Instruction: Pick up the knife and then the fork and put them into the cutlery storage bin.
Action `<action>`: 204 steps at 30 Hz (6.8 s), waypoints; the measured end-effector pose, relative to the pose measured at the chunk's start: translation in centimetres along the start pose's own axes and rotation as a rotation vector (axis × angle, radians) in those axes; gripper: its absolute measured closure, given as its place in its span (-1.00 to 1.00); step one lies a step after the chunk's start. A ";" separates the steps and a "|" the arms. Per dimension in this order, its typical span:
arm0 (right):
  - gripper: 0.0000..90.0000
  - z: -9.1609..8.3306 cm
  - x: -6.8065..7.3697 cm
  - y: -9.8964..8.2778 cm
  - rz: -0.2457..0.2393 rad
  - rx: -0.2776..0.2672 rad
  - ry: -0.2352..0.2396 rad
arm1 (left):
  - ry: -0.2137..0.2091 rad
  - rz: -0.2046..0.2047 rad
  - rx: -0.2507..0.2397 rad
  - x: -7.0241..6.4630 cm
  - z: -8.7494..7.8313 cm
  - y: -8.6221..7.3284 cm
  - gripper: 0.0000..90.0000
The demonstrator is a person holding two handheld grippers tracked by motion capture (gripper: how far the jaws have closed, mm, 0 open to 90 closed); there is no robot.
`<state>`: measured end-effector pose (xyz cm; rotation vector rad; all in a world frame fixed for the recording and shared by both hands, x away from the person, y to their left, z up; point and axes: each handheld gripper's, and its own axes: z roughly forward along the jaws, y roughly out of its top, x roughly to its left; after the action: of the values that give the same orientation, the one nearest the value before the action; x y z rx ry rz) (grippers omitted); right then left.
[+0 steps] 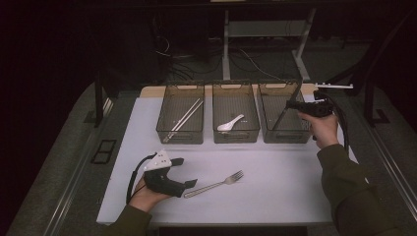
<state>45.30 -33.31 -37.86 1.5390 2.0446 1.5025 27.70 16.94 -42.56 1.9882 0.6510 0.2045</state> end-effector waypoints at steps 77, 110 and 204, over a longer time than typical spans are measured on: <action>0.06 3.7 -0.9 2.8 -0.059 0.243 -0.264 | -0.010 0.006 0.002 0.1 0.3 0.2 -0.78; -0.09 -0.7 2.1 0.2 -0.115 0.266 -0.056 | -0.010 0.014 0.017 -0.2 0.5 0.2 -0.78; 0.38 0.3 14.5 -10.7 -0.159 0.147 0.371 | -0.012 0.241 0.114 -5.5 9.3 7.1 0.89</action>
<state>32.33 -21.13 -40.57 1.1728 2.4626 1.7112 29.37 4.35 -40.30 2.1758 0.4213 0.3061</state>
